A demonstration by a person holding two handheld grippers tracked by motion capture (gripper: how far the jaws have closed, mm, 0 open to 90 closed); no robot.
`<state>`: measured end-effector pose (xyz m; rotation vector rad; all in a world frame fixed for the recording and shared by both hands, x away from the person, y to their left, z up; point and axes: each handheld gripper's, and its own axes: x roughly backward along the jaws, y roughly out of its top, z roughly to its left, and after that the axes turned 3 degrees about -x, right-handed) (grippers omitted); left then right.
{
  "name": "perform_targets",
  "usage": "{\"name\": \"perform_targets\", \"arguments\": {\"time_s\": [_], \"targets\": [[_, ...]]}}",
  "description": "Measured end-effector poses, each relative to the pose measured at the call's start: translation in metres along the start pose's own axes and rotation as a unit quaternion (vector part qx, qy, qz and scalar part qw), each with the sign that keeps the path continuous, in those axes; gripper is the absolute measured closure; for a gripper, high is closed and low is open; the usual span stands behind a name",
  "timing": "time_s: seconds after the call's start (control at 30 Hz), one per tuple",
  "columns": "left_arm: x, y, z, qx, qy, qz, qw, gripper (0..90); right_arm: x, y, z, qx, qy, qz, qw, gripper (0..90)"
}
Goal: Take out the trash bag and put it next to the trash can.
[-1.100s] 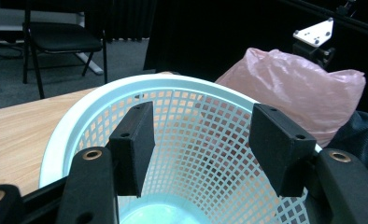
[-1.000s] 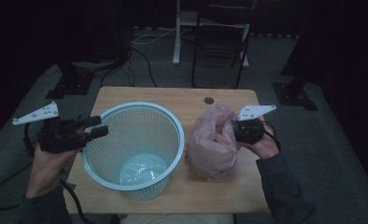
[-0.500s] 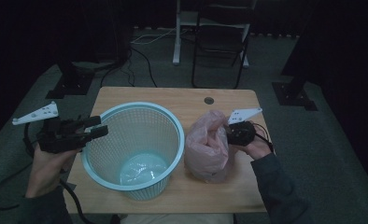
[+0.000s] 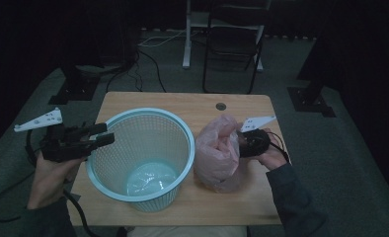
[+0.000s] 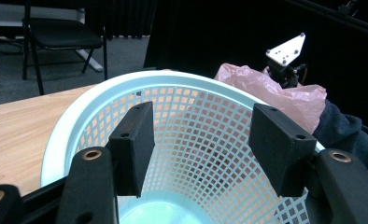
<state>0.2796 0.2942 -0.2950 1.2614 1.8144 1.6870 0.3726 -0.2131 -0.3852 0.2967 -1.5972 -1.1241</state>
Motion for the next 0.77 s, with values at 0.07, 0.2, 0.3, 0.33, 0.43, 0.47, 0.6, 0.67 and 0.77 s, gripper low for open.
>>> {"name": "perform_targets", "arguments": {"time_s": [0.07,0.2,0.3,0.33,0.43,0.47,0.6,0.67,0.77], "targets": [[0.000,0.000,0.000,0.000,0.000,0.000,1.0000,40.9,0.002,-0.002,0.000,-0.002,-0.006,0.004,1.0000,42.3],[0.001,0.000,-0.001,0.000,0.001,0.000,1.0000,40.9,0.009,-0.006,0.000,-0.001,-0.010,0.007,0.9999,37.9],[0.001,0.000,0.000,0.000,0.001,0.000,1.0000,40.9,0.016,-0.010,0.000,0.006,-0.021,0.011,0.9997,34.0],[0.001,0.000,0.000,0.000,0.001,0.000,1.0000,40.8,0.018,-0.010,0.000,0.006,-0.021,0.012,0.9997,33.3],[0.001,0.000,0.000,0.000,0.001,0.000,1.0000,40.9,0.031,-0.013,0.002,0.017,-0.032,0.008,0.9993,30.1],[0.001,0.000,0.000,0.000,0.001,0.000,1.0000,40.9,0.036,-0.013,0.003,0.020,-0.033,0.005,0.9993,29.5],[0.002,0.000,0.000,0.000,0.001,-0.001,1.0000,40.9,0.058,-0.016,0.008,0.036,-0.032,-0.007,0.9988,25.8],[0.002,0.000,-0.001,0.000,0.001,-0.002,1.0000,40.9,0.067,-0.018,0.011,0.045,-0.030,-0.013,0.9984,24.2],[0.002,0.001,0.000,0.000,0.000,-0.005,1.0000,40.9,0.079,-0.024,0.014,0.052,-0.030,-0.029,0.9978,22.1]]}}
